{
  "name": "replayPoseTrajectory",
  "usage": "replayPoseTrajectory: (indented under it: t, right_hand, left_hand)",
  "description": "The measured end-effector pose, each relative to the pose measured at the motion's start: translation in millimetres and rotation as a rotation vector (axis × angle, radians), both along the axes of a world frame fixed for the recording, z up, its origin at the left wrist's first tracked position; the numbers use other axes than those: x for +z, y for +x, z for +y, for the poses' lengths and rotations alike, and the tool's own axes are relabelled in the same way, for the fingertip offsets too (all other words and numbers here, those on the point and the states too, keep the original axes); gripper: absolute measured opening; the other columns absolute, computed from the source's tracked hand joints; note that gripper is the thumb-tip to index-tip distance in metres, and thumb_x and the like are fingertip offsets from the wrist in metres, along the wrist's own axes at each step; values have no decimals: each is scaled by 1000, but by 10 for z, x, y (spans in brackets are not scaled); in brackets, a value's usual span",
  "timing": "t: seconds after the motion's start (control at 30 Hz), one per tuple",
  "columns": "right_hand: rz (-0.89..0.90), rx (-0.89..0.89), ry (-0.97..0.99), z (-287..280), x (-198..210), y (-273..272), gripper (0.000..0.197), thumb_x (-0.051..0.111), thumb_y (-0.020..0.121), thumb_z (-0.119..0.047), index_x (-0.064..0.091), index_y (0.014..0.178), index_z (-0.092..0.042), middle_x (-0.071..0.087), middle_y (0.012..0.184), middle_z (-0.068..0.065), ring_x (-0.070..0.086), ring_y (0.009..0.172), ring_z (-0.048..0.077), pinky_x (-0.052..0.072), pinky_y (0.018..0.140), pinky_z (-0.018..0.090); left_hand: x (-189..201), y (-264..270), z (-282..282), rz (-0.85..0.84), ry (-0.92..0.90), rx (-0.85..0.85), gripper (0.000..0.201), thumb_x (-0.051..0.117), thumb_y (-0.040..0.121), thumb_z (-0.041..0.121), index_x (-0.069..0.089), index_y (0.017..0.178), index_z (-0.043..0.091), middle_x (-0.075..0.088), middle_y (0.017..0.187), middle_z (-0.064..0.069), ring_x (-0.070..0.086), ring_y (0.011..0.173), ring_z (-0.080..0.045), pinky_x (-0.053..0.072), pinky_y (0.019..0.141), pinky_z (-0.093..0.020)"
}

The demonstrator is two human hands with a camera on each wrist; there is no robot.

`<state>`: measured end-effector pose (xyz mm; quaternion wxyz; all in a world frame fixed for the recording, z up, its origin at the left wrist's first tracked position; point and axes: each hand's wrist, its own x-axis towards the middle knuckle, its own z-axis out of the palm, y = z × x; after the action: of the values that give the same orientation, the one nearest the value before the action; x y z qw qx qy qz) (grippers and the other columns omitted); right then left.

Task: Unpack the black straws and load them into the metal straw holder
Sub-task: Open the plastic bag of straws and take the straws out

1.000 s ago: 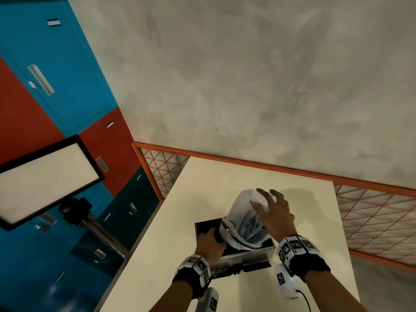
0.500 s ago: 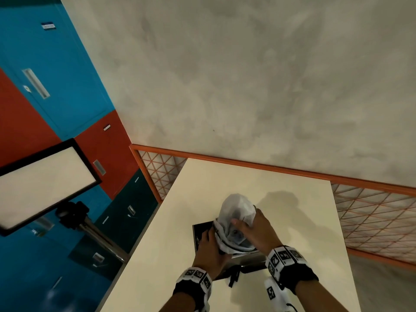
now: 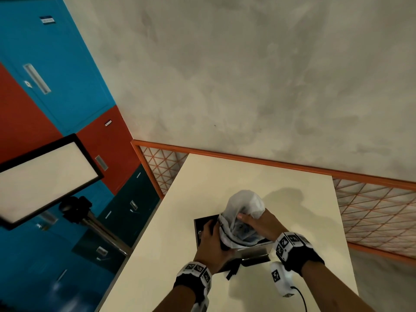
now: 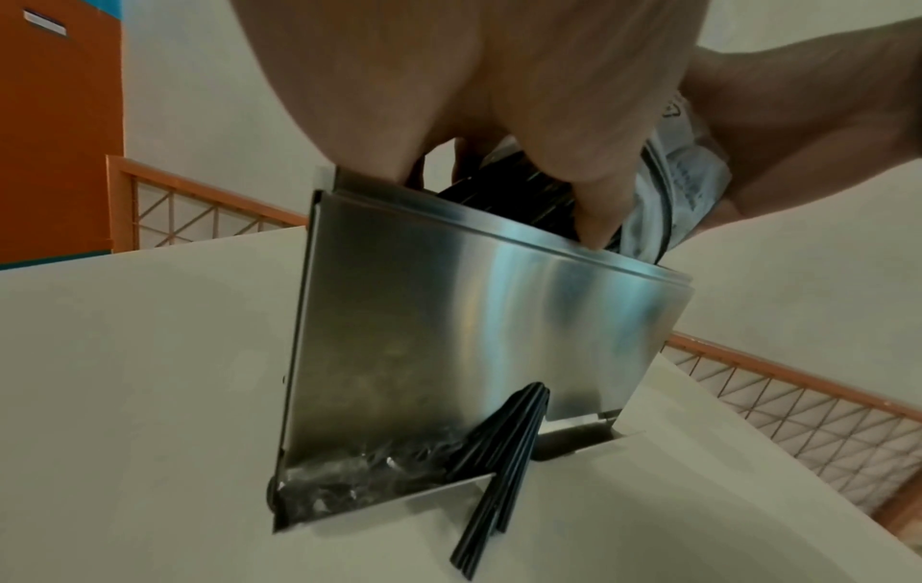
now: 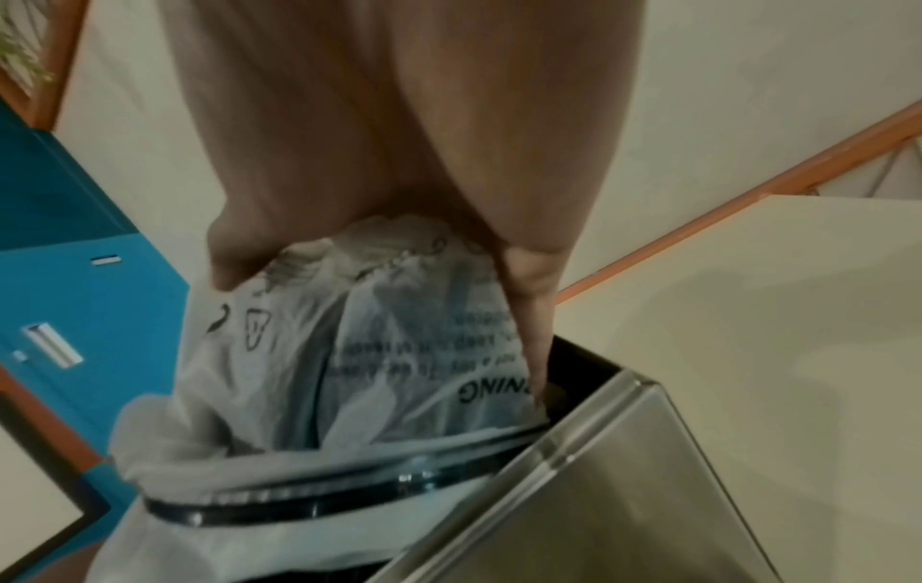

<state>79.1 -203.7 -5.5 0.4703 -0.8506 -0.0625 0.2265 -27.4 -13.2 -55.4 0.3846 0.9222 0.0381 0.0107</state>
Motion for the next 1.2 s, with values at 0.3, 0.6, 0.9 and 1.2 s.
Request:
replayPoseTrajectory:
  t: [0.3, 0.6, 0.9, 1.2]
  right_hand:
    - [39, 351, -287, -107, 170, -117, 42, 88, 67, -43, 54, 93, -44, 60, 87, -21, 61, 88, 7, 43, 71, 14]
    - [-1, 244, -353, 31, 111, -135, 26, 79, 76, -18, 55, 67, -24, 56, 66, -5, 54, 62, 10, 41, 52, 15]
    - [-127, 116, -123, 55, 435, -185, 74, 76, 71, -7, 45, 133, -29, 62, 106, -3, 59, 97, 20, 47, 75, 27]
    - [-212, 26, 16, 82, 567, -231, 54, 67, 79, -8, 45, 118, -38, 63, 96, -10, 62, 86, 14, 45, 66, 20]
  left_hand:
    - [-24, -16, -30, 20, 46, -21, 115, 63, 73, 79, 14, 160, 23, 22, 161, 2, 27, 147, -19, 34, 118, -38]
    - [46, -36, -65, 8, -17, 16, 117, 71, 70, 74, 10, 159, 29, 28, 157, 5, 31, 142, -14, 36, 112, -29]
    - [69, -9, -40, -17, -108, 51, 113, 77, 67, 59, 17, 158, 29, 30, 155, 7, 30, 141, -12, 31, 109, -22]
    - [50, 14, -43, -44, -148, 173, 109, 81, 64, 48, 26, 154, 23, 38, 148, 8, 39, 136, -10, 40, 111, -28]
